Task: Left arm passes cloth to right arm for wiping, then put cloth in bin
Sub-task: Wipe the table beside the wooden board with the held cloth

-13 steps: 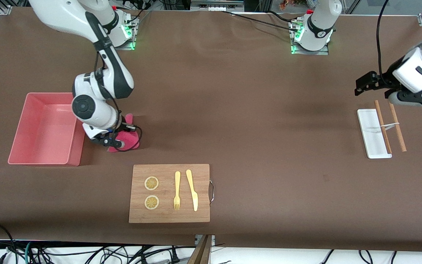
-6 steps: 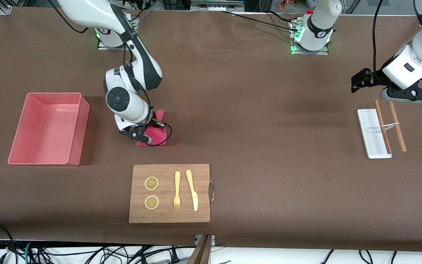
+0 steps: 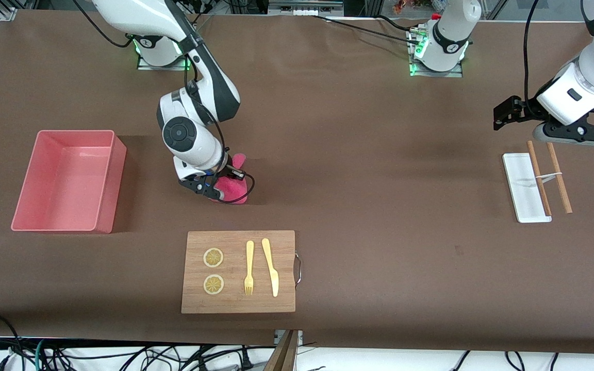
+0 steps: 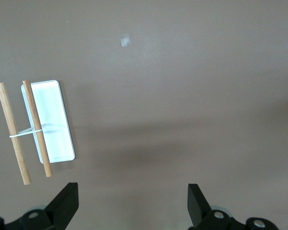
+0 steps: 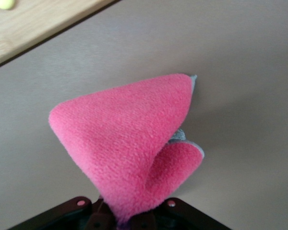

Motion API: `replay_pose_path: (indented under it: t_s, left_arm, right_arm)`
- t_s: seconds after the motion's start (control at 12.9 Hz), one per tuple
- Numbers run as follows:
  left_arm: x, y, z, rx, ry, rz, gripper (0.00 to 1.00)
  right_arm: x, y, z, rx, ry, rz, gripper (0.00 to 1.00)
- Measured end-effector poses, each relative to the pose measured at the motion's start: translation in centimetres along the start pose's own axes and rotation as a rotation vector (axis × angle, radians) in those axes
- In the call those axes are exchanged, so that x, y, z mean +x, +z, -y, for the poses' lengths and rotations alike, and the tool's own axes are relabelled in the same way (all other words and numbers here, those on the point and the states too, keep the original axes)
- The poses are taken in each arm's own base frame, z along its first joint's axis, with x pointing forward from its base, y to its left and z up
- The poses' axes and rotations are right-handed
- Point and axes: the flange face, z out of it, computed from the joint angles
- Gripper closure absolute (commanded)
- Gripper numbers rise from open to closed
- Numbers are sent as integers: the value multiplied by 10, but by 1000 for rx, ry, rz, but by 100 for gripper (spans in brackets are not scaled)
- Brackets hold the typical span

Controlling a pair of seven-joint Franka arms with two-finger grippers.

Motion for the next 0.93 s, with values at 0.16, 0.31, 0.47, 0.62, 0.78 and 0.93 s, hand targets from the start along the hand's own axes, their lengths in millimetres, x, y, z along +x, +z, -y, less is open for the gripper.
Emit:
replay_pose_path:
  t_s: [0.16,0.31,0.47,0.62,0.78,0.93]
  left_arm:
    - [0,0,-5,1,9,0,0]
    - [0,0,-12,3,23,0,0]
    - [0,0,-21,5,39,0,0]
    - [0,0,-26,8,48,0,0]
    - [0,0,-26,8,47,-1,0]
    - [0,0,-26,9,47,-2,0]
  right_arm:
    - [22,-2,-22,-28,43,8,100]
    - [44,-4,-47,-50,33,29,100]
    - [62,-4,-69,-55,-53,50,100]
    - [79,-3,-92,-59,-145,54,100]
    - [93,-3,-115,-68,-271,57,100]
    - [107,-6,-140,-75,-371,58,100]
